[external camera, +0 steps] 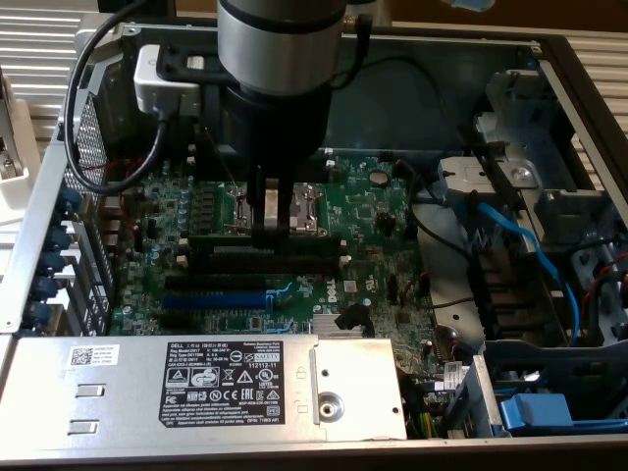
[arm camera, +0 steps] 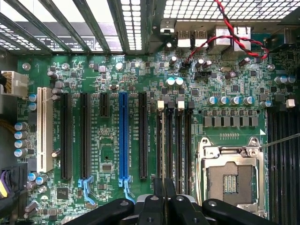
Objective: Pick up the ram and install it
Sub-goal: 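Insert the ram into the slot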
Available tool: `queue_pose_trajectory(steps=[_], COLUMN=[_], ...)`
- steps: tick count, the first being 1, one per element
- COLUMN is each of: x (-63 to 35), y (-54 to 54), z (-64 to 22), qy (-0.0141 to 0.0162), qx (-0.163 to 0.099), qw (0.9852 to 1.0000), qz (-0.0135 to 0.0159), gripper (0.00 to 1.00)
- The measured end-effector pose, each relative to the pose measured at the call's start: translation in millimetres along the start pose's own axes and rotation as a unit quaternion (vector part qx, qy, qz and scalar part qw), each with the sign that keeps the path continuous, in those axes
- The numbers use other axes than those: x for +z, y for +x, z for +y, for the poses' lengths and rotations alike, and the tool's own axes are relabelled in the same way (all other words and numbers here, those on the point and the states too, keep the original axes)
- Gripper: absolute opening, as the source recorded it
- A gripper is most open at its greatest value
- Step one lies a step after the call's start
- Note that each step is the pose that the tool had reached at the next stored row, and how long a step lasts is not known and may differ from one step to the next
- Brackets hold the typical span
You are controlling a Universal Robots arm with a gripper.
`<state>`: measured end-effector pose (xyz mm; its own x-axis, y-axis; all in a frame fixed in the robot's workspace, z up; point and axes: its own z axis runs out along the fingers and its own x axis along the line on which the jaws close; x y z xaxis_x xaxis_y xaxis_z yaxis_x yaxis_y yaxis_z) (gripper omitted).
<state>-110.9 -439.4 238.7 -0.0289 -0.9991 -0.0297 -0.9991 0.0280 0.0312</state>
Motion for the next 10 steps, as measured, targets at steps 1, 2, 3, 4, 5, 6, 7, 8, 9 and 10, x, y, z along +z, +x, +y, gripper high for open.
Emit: queue_pose_trajectory(steps=[1,2,3,4,5,6,7,8,9,10], x=[0.3,0.4,0.5,0.7,0.7,0.7,0.7,0.7,0.7,0.8], y=[-0.2,-0.3,-0.4,-0.6,-0.6,-0.6,-0.6,-0.5,0.0,0.4], z=[0.0,0.0,0.0,0.2,0.3,0.4,0.4,0.5,0.6,0.5], qy=[0.0000,0.0000,0.0000,0.0000,0.0000,0.0000,0.0000,0.0000,0.0000,0.0000], qx=[0.000,0.000,0.000,-0.001,-0.001,-0.001,-0.001,-0.001,-0.001,-0.001], qw=[1.0000,1.0000,1.0000,1.0000,1.0000,1.0000,1.0000,1.0000,1.0000,1.0000], qz=[-0.0001,-0.0001,0.0000,-0.0001,0.0000,0.0000,0.0000,0.0000,0.0000,0.0000], gripper=[0.12,0.12,0.12,0.12,0.12,0.12,0.12,0.12,0.12,0.12])
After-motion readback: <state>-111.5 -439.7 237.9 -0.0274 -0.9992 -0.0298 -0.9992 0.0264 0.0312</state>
